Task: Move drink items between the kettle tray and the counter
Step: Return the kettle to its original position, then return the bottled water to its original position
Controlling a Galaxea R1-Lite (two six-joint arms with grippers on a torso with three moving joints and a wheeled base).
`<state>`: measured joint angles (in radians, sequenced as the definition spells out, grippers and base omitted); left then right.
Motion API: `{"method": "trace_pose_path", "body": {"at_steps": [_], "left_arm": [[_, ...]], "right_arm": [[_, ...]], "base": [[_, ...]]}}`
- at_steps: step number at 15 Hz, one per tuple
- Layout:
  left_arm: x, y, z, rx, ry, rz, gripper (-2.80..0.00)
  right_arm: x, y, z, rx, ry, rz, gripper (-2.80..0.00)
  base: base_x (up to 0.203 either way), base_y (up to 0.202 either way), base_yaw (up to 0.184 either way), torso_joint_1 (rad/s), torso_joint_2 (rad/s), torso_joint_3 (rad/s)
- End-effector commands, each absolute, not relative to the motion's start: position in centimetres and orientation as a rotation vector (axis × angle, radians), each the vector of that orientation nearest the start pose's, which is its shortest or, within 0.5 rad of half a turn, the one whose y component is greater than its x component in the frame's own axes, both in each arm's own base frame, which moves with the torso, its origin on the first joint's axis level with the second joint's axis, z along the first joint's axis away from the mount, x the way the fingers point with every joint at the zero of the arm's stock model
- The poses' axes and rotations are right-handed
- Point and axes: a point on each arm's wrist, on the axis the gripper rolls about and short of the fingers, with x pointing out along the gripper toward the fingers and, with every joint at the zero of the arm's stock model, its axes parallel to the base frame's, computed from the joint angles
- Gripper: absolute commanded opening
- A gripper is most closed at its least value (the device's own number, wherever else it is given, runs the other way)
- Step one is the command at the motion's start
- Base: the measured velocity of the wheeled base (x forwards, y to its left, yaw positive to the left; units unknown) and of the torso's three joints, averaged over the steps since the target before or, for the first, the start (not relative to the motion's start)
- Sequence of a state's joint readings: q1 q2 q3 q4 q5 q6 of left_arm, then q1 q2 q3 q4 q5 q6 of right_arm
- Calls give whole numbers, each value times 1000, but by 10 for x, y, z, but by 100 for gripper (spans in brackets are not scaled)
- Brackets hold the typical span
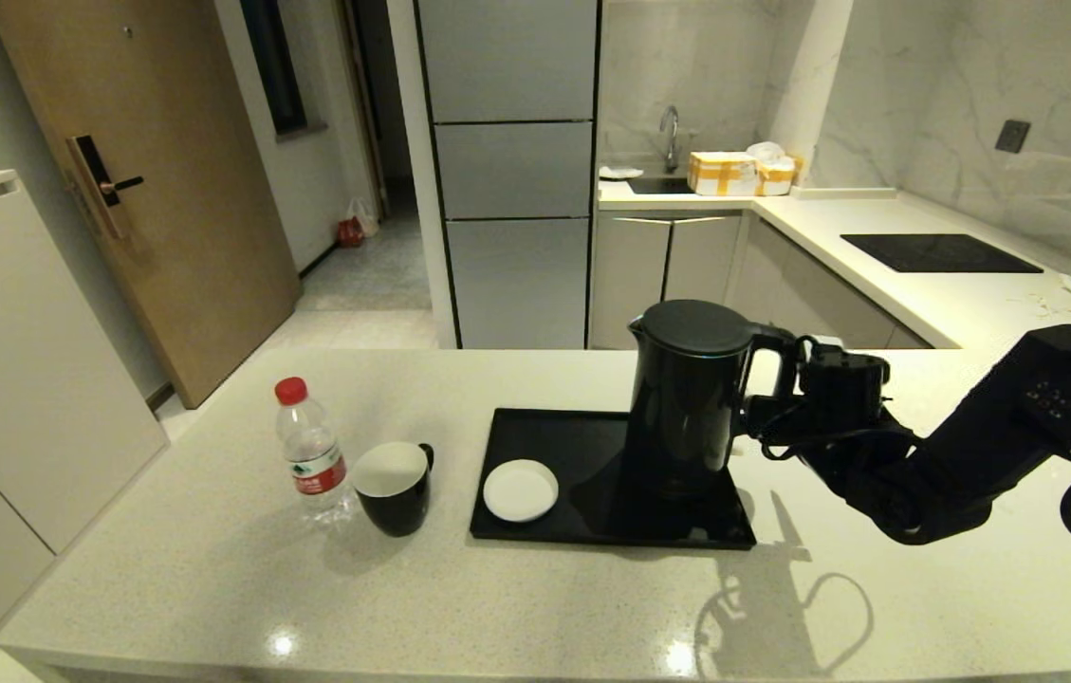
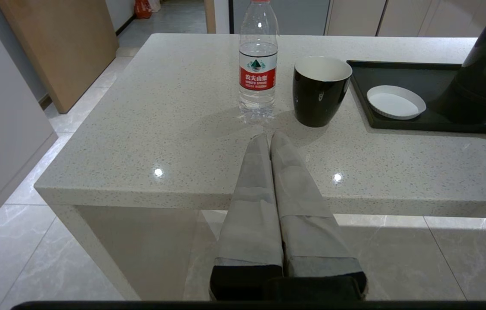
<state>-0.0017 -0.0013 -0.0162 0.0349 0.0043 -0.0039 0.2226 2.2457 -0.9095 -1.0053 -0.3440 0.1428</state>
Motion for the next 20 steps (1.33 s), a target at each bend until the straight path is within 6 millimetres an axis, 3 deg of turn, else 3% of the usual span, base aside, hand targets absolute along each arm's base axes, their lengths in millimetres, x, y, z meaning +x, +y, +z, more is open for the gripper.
{"method": "trace_pose_path", "body": {"at_steps": [1, 14, 17, 20], "left_arm": [[-24, 0, 76, -5, 17, 3, -280], [-24, 0, 76, -5, 18, 3, -280], [-24, 0, 76, -5, 18, 3, -280], [-24, 0, 76, -5, 17, 3, -280]], "right_arm": [[383, 79, 50, 52, 300, -140, 0], [333, 61, 84, 71, 298, -94, 0], [303, 49, 113, 87, 245, -102, 0], [285, 43, 119, 87, 249, -107, 0]], "base": [[0, 0, 0, 0, 0, 0], [0, 0, 0, 0, 0, 0], [0, 0, 0, 0, 0, 0], [0, 0, 0, 0, 0, 0]]}}
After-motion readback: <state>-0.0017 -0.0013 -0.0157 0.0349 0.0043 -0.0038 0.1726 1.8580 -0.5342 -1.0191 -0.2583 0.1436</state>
